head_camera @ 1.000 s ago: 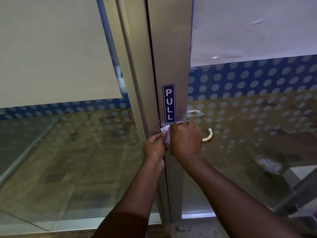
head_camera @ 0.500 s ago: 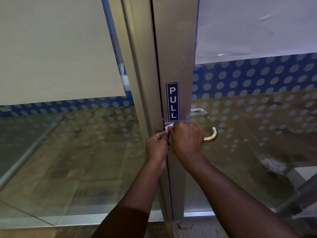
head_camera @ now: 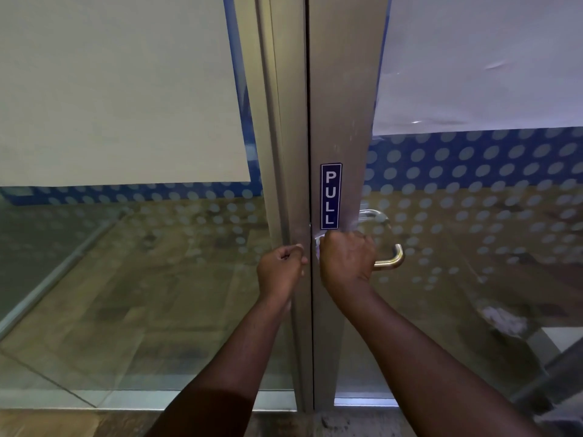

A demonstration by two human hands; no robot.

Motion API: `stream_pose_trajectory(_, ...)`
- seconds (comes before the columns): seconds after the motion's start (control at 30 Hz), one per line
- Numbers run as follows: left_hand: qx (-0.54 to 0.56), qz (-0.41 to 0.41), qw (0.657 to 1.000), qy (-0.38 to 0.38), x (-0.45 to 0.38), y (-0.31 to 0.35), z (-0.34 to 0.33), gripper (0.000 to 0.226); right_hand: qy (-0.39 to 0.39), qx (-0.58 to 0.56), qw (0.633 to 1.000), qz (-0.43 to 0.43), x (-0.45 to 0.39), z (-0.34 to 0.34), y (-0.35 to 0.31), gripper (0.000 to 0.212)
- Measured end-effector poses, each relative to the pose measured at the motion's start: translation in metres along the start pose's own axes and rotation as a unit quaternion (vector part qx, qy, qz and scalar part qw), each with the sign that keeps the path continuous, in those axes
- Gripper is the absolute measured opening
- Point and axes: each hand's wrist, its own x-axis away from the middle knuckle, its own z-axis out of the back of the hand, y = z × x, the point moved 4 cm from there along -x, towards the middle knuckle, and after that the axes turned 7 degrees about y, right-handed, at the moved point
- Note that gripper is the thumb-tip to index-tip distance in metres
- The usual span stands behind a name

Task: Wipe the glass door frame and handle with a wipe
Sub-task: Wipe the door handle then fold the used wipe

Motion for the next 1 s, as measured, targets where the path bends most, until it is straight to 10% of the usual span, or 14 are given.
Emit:
stream_pose_trajectory(0.27,-0.109,-0.139,0.984,-0.032,0.012,0.049,0.044,0.032,0.015,0.028,0.999,-0.043,0.004,-0.007,-0.009,0.016)
stream_pose_trajectory(0.57,-0.174,-0.36,0.917,-0.002,0.022,0.143,0.056,0.026,0.034,-0.103,0.949,-0.296,0.009,0.0,0.004,0.03)
stream_pose_trajectory(1.0,-0.172,-0.552,0.808,0.118,0.03,0.222,0.024,0.023,-0.037,0.187,0.971,0.146,0.008,-0.002,-0.029,0.031)
